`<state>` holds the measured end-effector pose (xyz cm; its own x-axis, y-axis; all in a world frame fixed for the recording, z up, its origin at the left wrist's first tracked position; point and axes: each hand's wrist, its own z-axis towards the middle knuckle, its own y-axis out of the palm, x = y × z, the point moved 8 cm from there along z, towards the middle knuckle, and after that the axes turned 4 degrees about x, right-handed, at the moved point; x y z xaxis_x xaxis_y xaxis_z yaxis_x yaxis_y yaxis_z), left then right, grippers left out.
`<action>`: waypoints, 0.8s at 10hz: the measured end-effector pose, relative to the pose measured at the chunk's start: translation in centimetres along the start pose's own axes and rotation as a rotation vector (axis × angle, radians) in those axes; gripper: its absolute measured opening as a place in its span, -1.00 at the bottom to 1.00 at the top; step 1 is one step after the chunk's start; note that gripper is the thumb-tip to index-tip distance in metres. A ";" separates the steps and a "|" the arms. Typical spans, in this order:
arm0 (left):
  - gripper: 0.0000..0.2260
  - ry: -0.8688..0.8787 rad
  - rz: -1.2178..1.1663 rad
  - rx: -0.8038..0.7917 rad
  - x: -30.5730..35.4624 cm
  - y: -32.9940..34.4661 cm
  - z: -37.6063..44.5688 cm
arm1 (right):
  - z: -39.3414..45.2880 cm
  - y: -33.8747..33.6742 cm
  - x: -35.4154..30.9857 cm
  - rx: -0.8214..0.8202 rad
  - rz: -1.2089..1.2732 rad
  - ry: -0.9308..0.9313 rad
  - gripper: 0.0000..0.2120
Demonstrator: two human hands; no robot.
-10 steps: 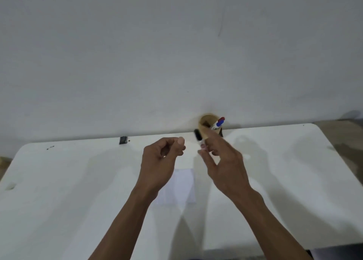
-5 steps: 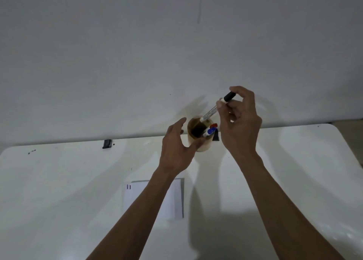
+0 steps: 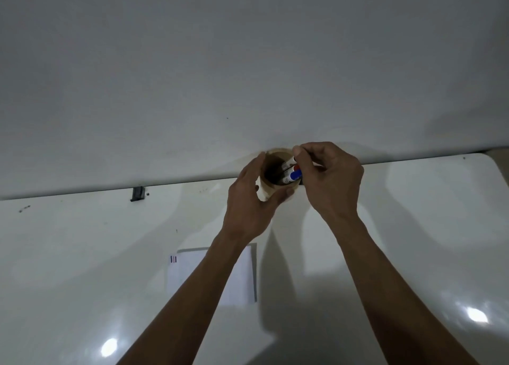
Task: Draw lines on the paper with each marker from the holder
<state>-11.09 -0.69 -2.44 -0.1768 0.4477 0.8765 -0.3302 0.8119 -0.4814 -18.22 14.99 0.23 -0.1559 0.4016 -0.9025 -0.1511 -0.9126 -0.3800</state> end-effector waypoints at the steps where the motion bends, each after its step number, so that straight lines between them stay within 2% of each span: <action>1: -0.36 -0.003 -0.010 0.001 -0.4 0.1 0.1 | 0.2 0.1 0.0 -0.013 -0.006 0.017 -0.92; 4: -0.32 -0.026 0.014 0.003 -0.5 0.0 0.1 | 0.3 -0.5 -0.9 -0.027 0.033 0.065 -0.83; 6: -0.23 -0.055 0.045 0.058 0.6 -1.6 -1.4 | -0.2 -2.2 -2.7 -0.054 0.090 0.060 -0.78; 8: -0.31 -0.019 -0.011 0.141 2.7 -4.0 -4.1 | -2.1 -4.1 -3.8 -0.085 0.160 0.055 -0.78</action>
